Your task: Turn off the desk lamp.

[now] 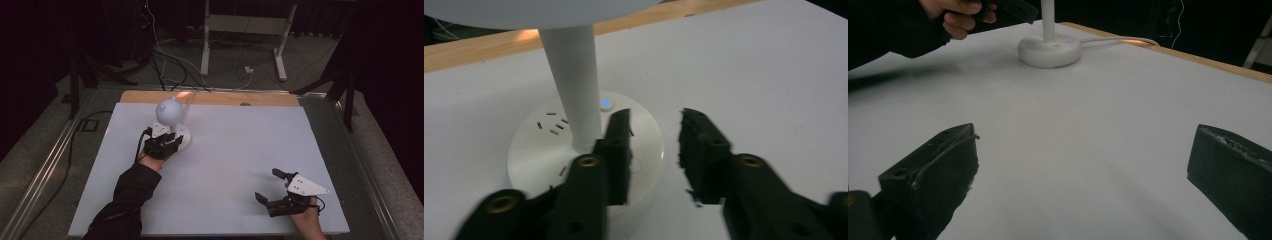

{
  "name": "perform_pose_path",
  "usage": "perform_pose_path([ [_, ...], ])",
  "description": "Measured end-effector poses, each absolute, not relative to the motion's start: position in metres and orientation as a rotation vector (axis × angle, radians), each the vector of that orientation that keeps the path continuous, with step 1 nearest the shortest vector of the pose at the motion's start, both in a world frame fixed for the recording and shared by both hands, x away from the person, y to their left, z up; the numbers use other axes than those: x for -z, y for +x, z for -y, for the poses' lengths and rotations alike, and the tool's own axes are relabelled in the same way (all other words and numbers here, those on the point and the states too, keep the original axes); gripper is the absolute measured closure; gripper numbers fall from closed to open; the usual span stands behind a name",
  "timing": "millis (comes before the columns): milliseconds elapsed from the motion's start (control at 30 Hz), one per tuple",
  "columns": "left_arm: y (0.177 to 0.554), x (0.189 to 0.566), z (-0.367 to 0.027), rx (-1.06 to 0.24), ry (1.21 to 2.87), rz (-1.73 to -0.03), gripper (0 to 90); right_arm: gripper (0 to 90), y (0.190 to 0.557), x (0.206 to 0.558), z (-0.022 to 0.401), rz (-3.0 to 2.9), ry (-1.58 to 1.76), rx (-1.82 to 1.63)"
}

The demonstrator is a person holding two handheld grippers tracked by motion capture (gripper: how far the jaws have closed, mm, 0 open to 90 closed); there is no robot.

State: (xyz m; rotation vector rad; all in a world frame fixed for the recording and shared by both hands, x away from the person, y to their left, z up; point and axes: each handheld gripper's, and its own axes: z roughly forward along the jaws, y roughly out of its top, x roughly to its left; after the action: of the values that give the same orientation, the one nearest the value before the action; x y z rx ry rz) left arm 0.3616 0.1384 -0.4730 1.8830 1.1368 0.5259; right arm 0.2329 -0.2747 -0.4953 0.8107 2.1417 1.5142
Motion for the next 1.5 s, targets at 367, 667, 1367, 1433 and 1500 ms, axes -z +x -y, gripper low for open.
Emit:
perform_pose_path([
  [367, 0.353, 0.463, -0.147, -0.361, 1.946, -1.105, 15.9, 0.0, 0.233, 0.496, 0.275, -2.143, 0.819, -1.508],
  [667, 0.342, 0.466, -0.161, -0.316, 1.983, -1.108, 0.6, 0.0, 0.234, 0.496, 0.274, -2.144, 0.821, -1.507],
  [1367, 0.292, 0.481, -0.204, -0.308, 2.01, -1.132, 0.6, 0.0, 0.235, 0.497, 0.273, -2.144, 0.826, -1.506],
  [1433, 0.287, 0.483, -0.206, -0.304, 2.013, -1.132, 0.6, 0.0, 0.234, 0.496, 0.274, -2.139, 0.826, -1.507],
  [1500, 0.281, 0.484, -0.209, -0.304, 2.013, -1.132, 0.6, 0.0, 0.234, 0.496, 0.274, -2.139, 0.827, -1.507],
])
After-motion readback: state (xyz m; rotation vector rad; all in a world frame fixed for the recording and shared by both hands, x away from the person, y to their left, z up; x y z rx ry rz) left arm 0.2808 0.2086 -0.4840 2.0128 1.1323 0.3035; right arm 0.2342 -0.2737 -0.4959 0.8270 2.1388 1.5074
